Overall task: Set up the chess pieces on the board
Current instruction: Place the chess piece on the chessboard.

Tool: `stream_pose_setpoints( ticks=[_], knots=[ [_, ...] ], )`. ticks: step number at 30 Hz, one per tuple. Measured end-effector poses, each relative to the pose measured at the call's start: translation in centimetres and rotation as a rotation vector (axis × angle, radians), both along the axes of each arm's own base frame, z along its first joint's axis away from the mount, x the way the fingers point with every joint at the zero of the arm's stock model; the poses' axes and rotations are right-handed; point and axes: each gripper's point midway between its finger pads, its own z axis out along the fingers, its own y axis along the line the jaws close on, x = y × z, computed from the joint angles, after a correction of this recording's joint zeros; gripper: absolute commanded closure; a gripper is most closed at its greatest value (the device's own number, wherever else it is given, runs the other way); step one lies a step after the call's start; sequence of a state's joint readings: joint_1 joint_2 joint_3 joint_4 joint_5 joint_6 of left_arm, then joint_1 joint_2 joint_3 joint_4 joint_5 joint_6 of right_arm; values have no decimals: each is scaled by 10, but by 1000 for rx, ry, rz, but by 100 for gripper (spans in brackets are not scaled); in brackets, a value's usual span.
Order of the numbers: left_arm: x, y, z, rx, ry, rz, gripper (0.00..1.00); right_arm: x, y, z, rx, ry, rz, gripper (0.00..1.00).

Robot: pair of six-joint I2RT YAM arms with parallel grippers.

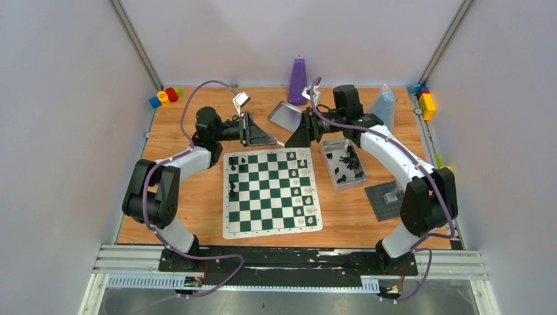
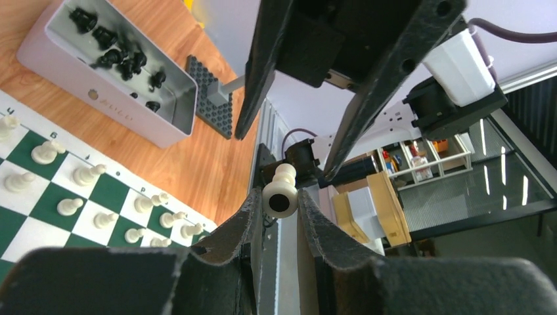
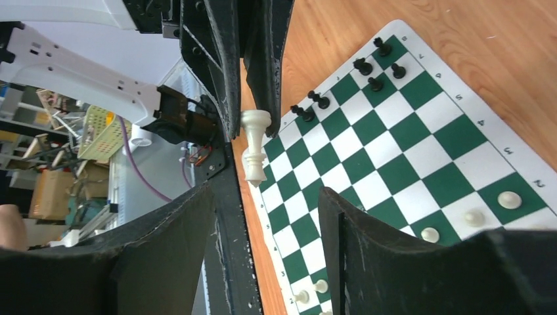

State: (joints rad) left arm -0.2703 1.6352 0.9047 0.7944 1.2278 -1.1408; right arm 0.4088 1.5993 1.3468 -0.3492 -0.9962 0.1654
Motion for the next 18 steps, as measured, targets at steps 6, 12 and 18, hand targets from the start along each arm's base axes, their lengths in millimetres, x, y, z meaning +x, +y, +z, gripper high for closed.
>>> stream_pose_setpoints(
  ticks=[6, 12, 18],
  knots=[
    [3, 0, 13, -50, -18, 25, 100, -6, 6, 1, 49, 72, 55, 46],
    [6, 0, 16, -72, -32, 41, 100, -11, 9, 8, 86, 91, 95, 53],
    [7, 0, 15, -75, -27, 55, 100, -10, 11, 2, 94, 128, 112, 56]
  ],
)
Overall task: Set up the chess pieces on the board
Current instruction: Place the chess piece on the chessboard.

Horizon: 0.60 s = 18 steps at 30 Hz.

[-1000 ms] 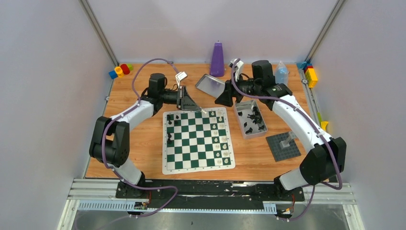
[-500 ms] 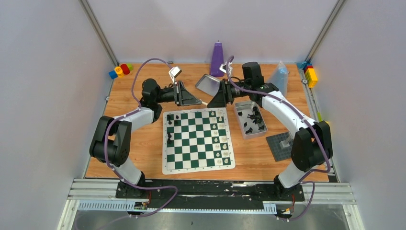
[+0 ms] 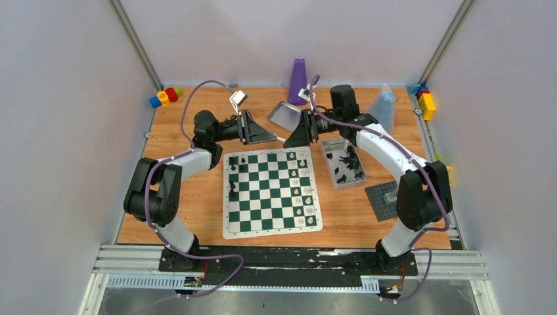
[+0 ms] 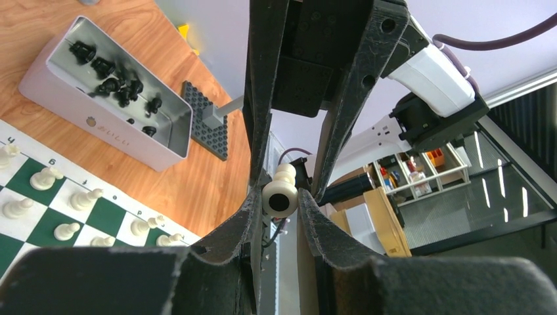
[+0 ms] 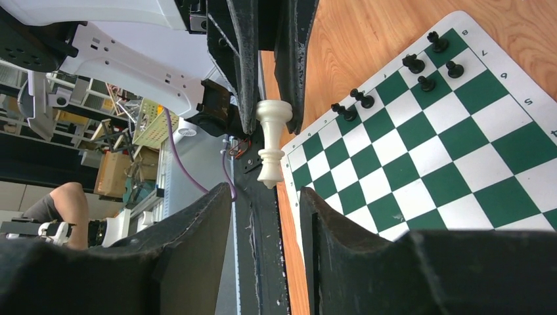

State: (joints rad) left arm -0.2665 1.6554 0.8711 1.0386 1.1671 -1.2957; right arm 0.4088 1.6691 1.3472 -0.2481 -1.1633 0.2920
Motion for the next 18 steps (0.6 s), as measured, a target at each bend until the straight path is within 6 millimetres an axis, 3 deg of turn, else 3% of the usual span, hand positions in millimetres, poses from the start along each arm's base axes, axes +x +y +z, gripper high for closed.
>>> stream_pose_setpoints(
  ticks=[18],
  knots=[
    [0, 0, -9, 12, 3, 12, 100, 3, 3, 4, 11, 7, 11, 63]
  ],
)
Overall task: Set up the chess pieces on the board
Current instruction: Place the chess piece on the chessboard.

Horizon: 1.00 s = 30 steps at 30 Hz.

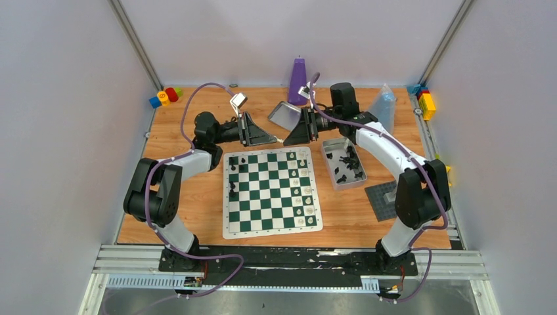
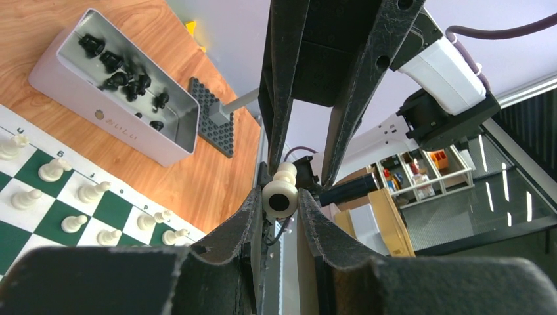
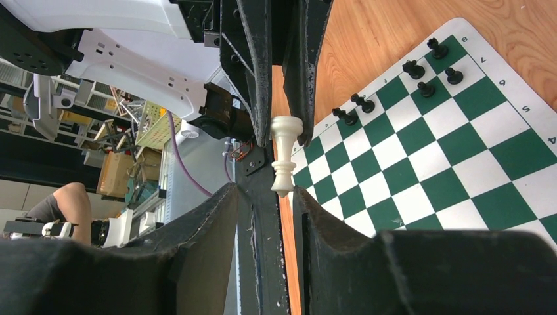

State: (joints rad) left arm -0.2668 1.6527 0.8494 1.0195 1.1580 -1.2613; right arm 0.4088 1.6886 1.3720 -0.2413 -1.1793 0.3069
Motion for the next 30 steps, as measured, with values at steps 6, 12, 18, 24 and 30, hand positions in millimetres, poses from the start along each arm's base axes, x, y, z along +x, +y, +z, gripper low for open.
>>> stream_pose_setpoints(
  ticks=[6, 12, 18, 24, 30],
  knots=[
    [1, 0, -1, 4, -2, 6, 100, 1, 2, -4, -4, 12, 4, 62],
    [1, 0, -1, 4, -4, 9, 100, 1, 6, -4, -4, 12, 12, 65],
    [1, 0, -2, 5, -3, 9, 100, 3, 8, -7, -7, 17, 15, 73],
    [0, 0, -1, 8, -10, 9, 98, 4, 8, -9, -11, 17, 11, 84],
    [-1, 1, -3, 24, -26, 13, 84, 7, 7, -9, -14, 2, 5, 92]
  ],
)
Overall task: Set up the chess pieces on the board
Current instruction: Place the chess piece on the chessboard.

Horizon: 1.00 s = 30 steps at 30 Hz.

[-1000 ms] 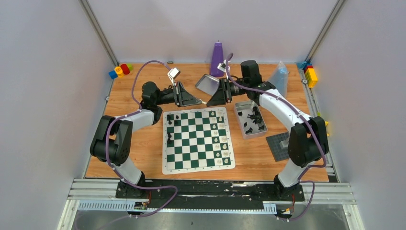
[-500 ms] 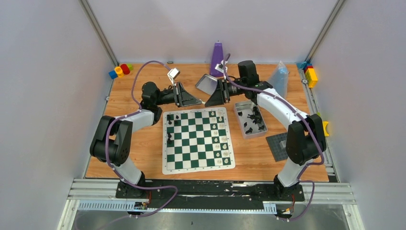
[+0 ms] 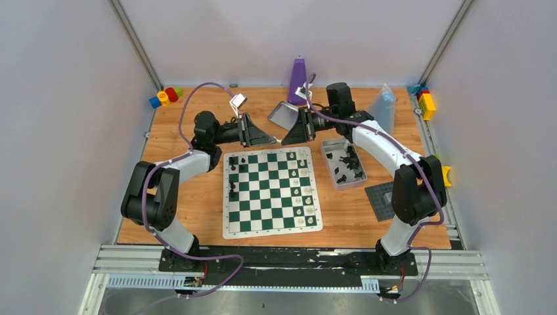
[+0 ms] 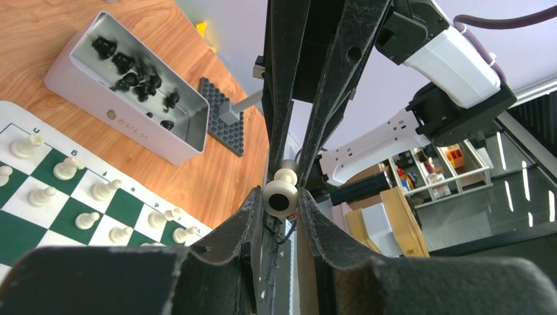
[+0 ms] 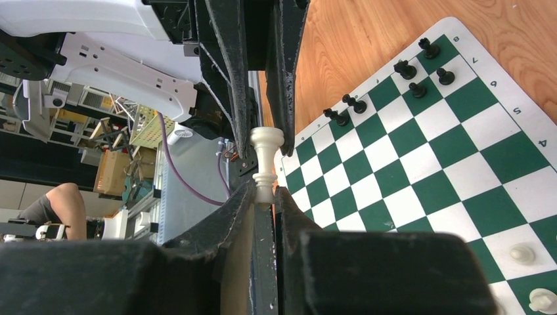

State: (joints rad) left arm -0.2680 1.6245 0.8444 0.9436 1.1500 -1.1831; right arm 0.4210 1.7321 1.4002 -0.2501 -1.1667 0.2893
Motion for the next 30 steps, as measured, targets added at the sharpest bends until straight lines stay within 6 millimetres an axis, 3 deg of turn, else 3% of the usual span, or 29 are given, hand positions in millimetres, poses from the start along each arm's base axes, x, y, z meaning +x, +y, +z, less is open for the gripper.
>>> stream_pose_setpoints(
  ticks=[5, 19, 24, 30],
  knots=[
    [-3, 0, -4, 28, -24, 10, 65, 5, -6, -2, -7, -8, -17, 94],
    [-17, -9, -33, 132, -20, -37, 41, 2, -16, 10, -24, -99, -40, 97],
    [-20, -6, -27, 185, -95, -40, 26, 11, -26, 1, -108, -160, -98, 96],
    [-14, 10, -2, 297, -247, -5, 19, 30, -45, -13, -289, -272, -188, 94]
  ],
)
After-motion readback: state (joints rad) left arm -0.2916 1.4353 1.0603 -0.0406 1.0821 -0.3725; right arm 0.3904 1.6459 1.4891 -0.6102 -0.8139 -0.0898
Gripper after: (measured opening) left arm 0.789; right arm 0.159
